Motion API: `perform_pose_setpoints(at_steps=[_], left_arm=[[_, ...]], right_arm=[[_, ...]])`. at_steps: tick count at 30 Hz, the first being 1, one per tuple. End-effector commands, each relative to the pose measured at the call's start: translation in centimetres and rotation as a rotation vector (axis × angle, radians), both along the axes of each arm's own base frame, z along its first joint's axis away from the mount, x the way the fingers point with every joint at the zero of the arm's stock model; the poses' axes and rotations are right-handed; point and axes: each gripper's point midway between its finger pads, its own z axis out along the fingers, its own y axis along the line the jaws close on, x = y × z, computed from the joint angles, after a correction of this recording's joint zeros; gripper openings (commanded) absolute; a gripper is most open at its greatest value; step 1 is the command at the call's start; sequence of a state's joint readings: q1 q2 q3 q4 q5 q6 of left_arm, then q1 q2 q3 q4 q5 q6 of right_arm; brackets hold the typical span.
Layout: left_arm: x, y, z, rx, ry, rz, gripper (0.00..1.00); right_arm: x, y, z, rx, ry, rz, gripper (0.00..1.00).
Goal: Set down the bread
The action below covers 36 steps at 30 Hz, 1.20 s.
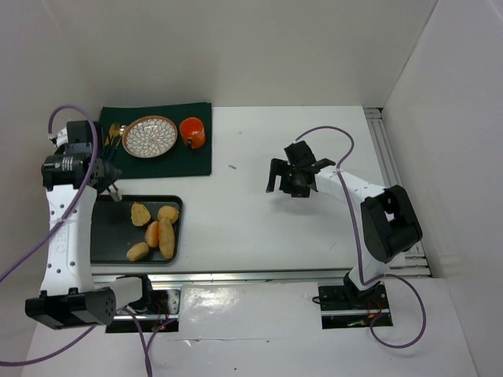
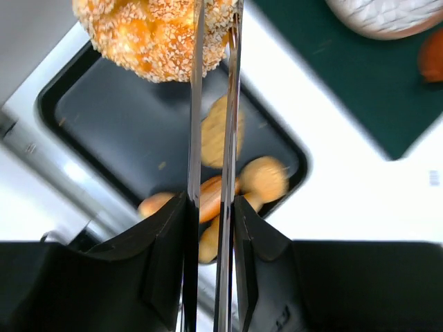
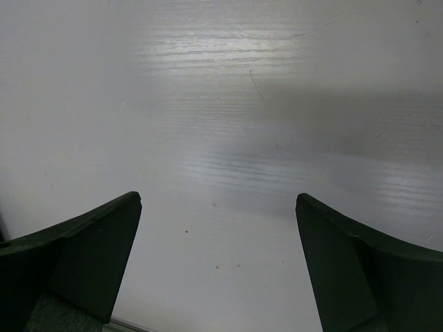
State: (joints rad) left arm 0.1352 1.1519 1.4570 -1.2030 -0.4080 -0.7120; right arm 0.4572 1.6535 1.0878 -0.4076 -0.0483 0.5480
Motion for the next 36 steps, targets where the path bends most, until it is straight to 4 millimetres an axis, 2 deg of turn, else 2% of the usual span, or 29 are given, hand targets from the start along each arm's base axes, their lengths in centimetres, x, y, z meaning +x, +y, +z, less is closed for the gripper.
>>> perform_pose_setpoints(at_steps=[1,3,4,6,7,9,10,11,12,13,14,15,16,18,19,20,21,22,25,27,30,32,33,36], left_arm=[[5.3,-0.6,3.8,0.022,-0.135,-0.118,0.0],[7.4,-1.5,5.0,-0.013,-0.18,-0.17,0.0],[9.3,-1.9,4.7,-0.024,-0.181,-0.2,0.0],[11.6,-2.4,5.4,-0.04,-0.219,-0.234,0.0],[13.3,-2.8,4.3,-0.056,-0.197,-0.252,0.0],[16.0,-2.7,5.1,-0.042,-0.244,-0.245,0.0],[17.2,-2.6,4.9,-0.041,-0.25,-0.245,0.0],[19.0,-2.9,3.3,-0.049,-0.218,-0.254,0.0],[20.3,-2.7,3.9,-0.036,-0.247,-0.249,0.0],[21.3,-2.9,3.7,-0.036,-0.256,-0.245,0.0],[22.2,-2.8,3.4,-0.035,-0.26,-0.245,0.0],[23.4,-2.7,2.3,-0.037,-0.248,-0.244,0.0],[24.5,-2.4,2.6,-0.017,-0.277,-0.243,0.0],[25.7,-2.1,1.6,-0.01,-0.265,-0.235,0.0],[26.9,-1.6,0.5,0.003,-0.244,-0.219,0.0],[27.1,-1.6,-0.4,0.004,-0.209,-0.226,0.0],[27.7,-1.5,-0.2,0.005,-0.213,-0.226,0.0],[28.3,-1.5,-2.2,-0.003,-0.165,-0.225,0.0],[28.4,-1.7,-3.9,-0.023,-0.116,-0.233,0.0],[28.5,-2.0,-5.9,-0.045,-0.079,-0.231,0.0],[28.5,-2.3,-7.1,-0.062,-0.045,-0.254,0.22],[28.2,-2.3,-6.7,-0.062,-0.046,-0.254,0.36],[28.2,-2.3,-6.7,-0.057,-0.043,-0.261,0.53],[27.6,-2.8,-4.5,-0.043,-0.081,-0.279,0.59]], right_arm=[[1.0,0.2,2.2,-0.009,-0.066,-0.001,1.0],[1.1,-0.3,2.5,-0.034,-0.063,-0.016,1.0],[1.0,-0.5,3.1,-0.038,-0.075,-0.022,1.0],[1.2,-0.8,4.1,-0.036,-0.103,-0.042,1.0],[1.0,-1.1,4.2,-0.034,-0.117,-0.059,1.0],[0.6,-1.5,4.3,-0.036,-0.122,-0.073,1.0],[0.7,-1.7,4.3,-0.043,-0.125,-0.079,1.0],[0.7,-1.7,4.8,-0.037,-0.137,-0.08,1.0],[0.5,-1.9,5.1,-0.044,-0.139,-0.085,1.0],[0.1,-2.1,4.6,-0.048,-0.12,-0.092,1.0],[0.1,-2.1,5.0,-0.043,-0.129,-0.092,1.0],[-0.2,-2.2,5.0,-0.038,-0.128,-0.1,1.0],[-0.3,-2.6,4.6,-0.052,-0.124,-0.107,1.0],[-0.3,-2.5,4.9,-0.043,-0.13,-0.115,1.0],[-0.5,-2.8,4.8,-0.055,-0.123,-0.12,1.0],[-0.7,-2.9,4.4,-0.055,-0.112,-0.127,1.0],[-0.8,-3.1,4.3,-0.066,-0.108,-0.132,1.0],[-0.8,-3.1,4.3,-0.061,-0.106,-0.139,1.0],[-1.0,-3.0,4.2,-0.068,-0.1,-0.143,1.0],[-1.3,-3.1,3.8,-0.074,-0.091,-0.143,1.0],[-1.1,-3.0,3.6,-0.068,-0.089,-0.152,1.0],[-1.1,-3.0,3.6,-0.068,-0.089,-0.152,1.0],[-1.1,-3.0,3.6,-0.068,-0.089,-0.152,1.0],[-1.1,-2.9,3.6,-0.063,-0.087,-0.159,1.0]])
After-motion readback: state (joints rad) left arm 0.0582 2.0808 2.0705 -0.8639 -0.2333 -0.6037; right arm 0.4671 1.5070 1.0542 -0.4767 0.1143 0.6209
